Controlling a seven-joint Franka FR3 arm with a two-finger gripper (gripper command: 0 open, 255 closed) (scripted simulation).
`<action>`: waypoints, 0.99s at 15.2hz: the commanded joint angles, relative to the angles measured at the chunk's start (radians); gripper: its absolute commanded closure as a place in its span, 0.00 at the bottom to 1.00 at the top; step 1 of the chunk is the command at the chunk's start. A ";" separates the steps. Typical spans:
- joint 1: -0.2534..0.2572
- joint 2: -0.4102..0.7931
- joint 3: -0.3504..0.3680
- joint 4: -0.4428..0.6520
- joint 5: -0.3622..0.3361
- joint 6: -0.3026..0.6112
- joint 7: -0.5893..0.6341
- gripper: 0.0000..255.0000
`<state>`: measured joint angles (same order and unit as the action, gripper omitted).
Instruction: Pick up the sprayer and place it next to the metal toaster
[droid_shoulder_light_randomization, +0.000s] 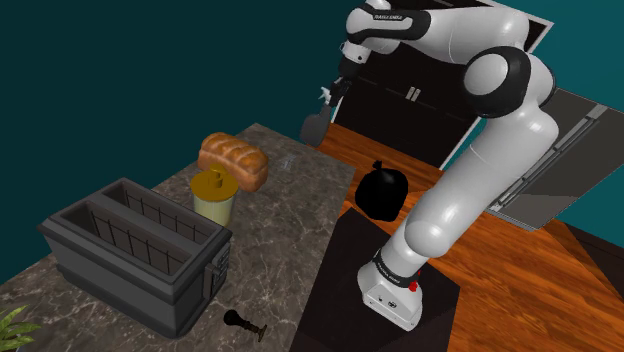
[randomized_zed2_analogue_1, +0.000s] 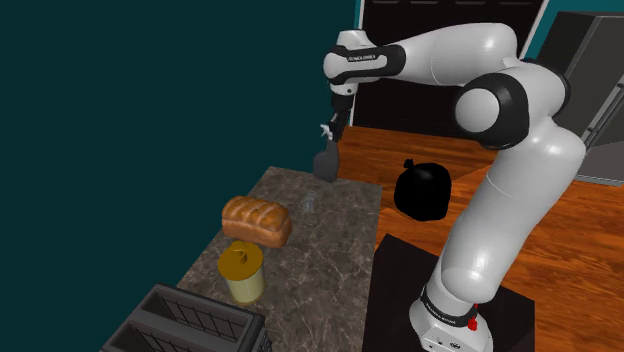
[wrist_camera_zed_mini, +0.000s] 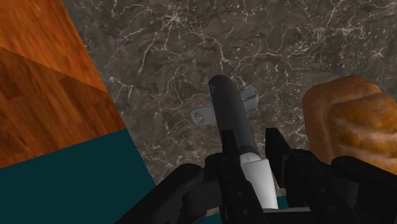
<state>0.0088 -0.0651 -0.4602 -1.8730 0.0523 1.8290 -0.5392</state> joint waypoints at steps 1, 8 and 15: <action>0.000 0.004 -0.001 0.033 0.001 -0.030 0.000 1.00; 0.000 0.010 -0.001 0.133 0.003 -0.125 0.004 1.00; -0.002 0.029 -0.004 0.248 0.011 -0.223 0.004 1.00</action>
<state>0.0076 -0.0431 -0.4631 -1.6446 0.0601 1.6200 -0.5332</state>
